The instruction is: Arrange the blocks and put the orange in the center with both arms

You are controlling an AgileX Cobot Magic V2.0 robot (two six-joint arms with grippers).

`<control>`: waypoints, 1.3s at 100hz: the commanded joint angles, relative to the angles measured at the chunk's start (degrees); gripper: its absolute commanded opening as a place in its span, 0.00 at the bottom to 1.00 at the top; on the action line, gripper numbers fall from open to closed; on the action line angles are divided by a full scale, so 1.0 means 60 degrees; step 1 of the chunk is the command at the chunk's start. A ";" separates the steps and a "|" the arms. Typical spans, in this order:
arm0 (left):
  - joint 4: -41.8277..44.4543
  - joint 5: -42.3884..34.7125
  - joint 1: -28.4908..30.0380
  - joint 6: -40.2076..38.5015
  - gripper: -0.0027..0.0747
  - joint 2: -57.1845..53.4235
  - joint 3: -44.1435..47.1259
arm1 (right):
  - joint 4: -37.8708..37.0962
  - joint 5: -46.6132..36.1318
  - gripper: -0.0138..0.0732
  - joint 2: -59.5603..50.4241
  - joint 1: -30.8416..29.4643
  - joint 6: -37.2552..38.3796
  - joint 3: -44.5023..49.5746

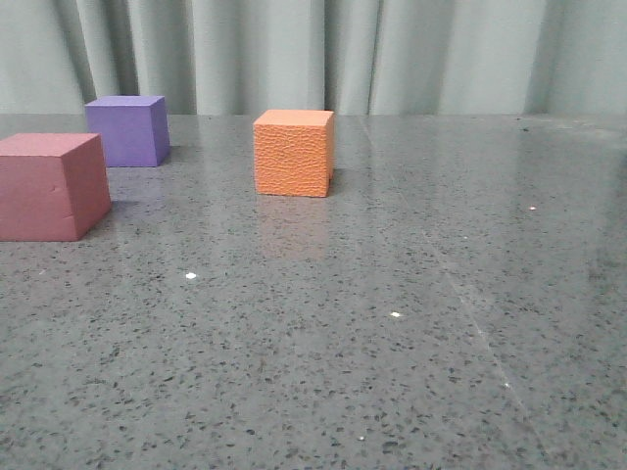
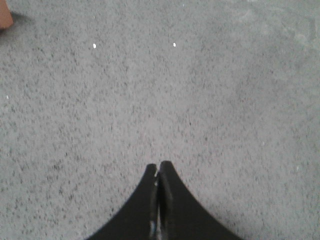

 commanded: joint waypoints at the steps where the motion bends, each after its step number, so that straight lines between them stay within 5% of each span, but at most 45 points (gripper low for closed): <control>1: -0.0087 -0.0737 0.0024 -0.0020 0.01 -0.0312 0.0539 | -0.0289 -0.0352 0.08 -0.0106 -0.0049 0.0018 -0.0150; 42: -0.0087 -0.0737 0.0024 -0.0020 0.01 -0.0312 0.0539 | -0.0298 -0.0630 0.08 -0.0106 -0.0049 0.0018 -0.0112; 81: -0.0087 -0.0737 0.0024 -0.0020 0.01 -0.0312 0.0539 | -0.0198 -0.3172 0.08 -0.1380 -0.0201 0.0009 0.1700; 108: -0.0087 -0.0737 0.0024 -0.0020 0.01 -0.0312 0.0539 | 0.1034 -0.4750 0.08 -0.3510 -0.2192 -0.0105 0.3629; 130: -0.0087 -0.0737 0.0024 -0.0020 0.01 -0.0312 0.0539 | 0.3547 -0.6546 0.08 -0.4754 -0.2751 -0.2040 0.5436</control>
